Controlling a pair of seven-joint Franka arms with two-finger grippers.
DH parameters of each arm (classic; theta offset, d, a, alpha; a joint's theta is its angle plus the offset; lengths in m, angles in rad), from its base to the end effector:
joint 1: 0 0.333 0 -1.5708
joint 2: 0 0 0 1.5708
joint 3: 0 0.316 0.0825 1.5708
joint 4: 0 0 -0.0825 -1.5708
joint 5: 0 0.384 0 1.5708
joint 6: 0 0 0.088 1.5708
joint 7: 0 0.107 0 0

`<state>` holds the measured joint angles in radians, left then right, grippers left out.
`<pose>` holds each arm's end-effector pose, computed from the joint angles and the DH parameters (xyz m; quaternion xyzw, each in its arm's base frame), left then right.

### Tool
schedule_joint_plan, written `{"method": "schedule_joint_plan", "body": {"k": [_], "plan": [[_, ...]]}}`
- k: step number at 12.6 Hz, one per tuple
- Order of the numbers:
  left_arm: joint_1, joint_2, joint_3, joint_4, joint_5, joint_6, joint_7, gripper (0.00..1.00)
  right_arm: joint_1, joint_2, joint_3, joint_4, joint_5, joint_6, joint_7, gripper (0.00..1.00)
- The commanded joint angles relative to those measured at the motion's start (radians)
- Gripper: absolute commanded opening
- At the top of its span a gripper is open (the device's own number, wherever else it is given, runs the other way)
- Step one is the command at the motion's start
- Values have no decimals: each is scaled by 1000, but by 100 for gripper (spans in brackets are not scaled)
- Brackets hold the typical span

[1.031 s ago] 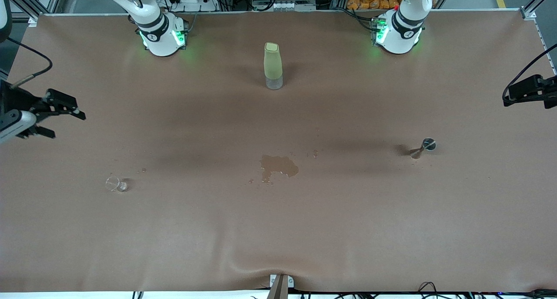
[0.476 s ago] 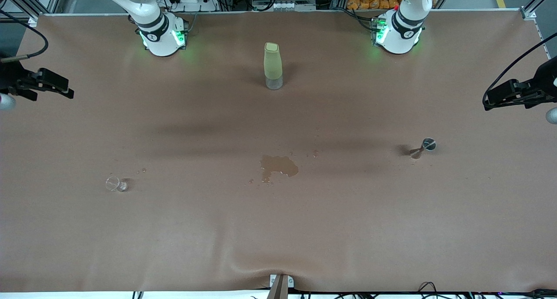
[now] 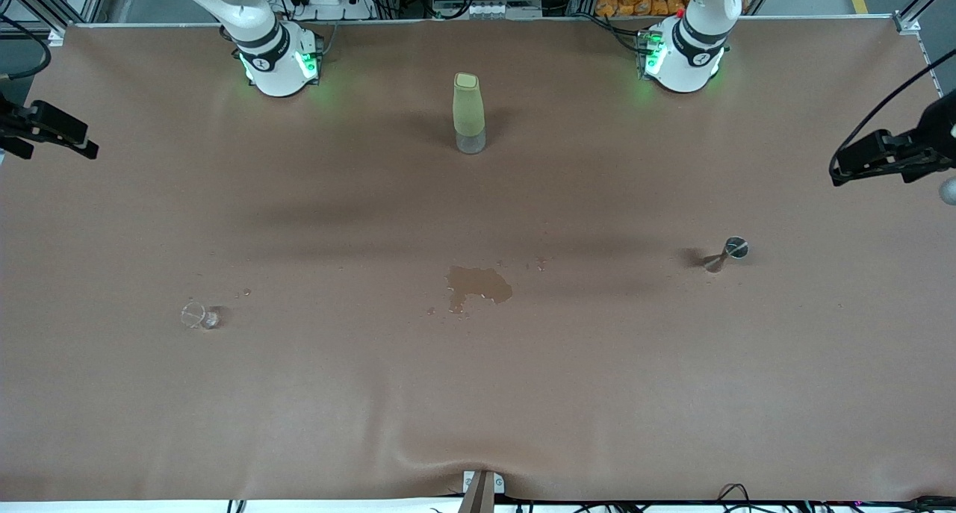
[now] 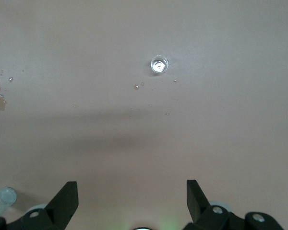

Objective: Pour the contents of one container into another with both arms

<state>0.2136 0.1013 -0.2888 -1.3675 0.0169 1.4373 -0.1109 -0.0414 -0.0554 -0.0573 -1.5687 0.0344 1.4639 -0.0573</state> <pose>0.5702 -0.0309 0.6527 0.9997 0.0194 -0.0142 0.0047 0.5239 -0.0488 0.6463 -0.9993 0.0192 0.0232 0.0206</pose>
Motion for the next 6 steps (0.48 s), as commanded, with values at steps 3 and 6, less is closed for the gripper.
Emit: {"method": "schedule_joint_plan", "body": {"k": [3, 6], "plan": [[-126, -55, 129, -79, 8, 26, -12, 100, -12, -18, -3, -5, -15, -22, 10, 100], [-129, -120, 132, -183, 8, 100, -4, 100, -37, -21, -3, -5, -4, -28, 39, 100]]}}
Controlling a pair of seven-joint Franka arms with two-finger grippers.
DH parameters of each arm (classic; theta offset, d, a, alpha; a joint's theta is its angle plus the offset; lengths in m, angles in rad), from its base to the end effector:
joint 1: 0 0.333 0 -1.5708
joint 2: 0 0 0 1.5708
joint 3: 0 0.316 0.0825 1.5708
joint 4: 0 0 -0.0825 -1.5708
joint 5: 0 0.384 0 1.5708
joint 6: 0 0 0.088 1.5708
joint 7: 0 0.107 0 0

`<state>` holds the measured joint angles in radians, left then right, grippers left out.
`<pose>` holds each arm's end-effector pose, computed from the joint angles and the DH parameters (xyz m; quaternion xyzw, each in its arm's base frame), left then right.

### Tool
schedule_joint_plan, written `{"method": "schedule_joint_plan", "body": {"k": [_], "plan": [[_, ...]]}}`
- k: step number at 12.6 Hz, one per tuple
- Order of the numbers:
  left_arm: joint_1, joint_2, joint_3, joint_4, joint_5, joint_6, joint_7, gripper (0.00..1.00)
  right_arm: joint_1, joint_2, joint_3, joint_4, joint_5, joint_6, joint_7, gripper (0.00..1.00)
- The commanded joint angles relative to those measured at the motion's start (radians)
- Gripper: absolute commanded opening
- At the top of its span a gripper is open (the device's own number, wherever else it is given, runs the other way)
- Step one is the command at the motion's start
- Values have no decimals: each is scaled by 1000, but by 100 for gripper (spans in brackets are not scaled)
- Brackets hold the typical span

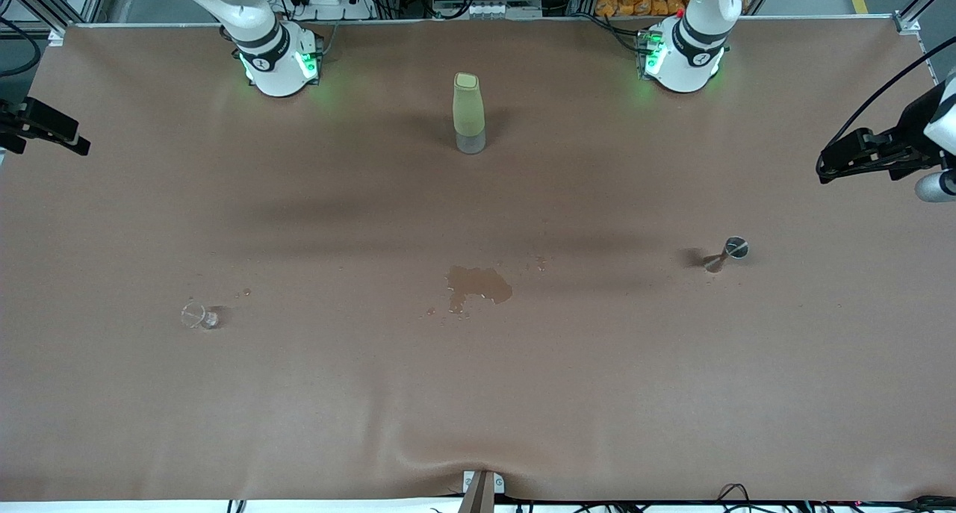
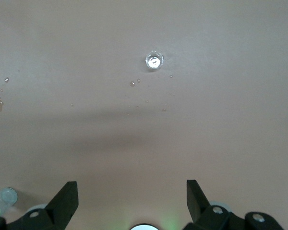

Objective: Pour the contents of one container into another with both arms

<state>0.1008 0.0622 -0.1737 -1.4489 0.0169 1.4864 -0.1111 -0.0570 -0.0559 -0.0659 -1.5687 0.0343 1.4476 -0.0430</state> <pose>0.5643 -0.0358 0.6399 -0.9997 -0.0198 0.0116 0.0041 0.5206 -0.0614 0.6452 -0.9986 0.0383 0.0310 0.0216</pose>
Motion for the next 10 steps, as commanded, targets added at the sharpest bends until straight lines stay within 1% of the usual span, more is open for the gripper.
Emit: {"method": "schedule_joint_plan", "body": {"k": [1, 4, 6, 10], "plan": [[-16, -91, 17, -110, 8, 57, -5, 100, -26, -36, 8, -5, -4, -10, 25, 100], [-23, -120, 19, -133, 8, 60, -13, 100, -26, -41, 11, -5, -7, -3, 22, 100], [-24, -111, 25, -122, 12, 55, 14, 100, -24, -41, 11, -5, -7, -3, 22, 100], [-26, -114, 29, -119, 20, 51, 7, 100, -23, -39, 14, -7, -7, 0, 20, 100]]}}
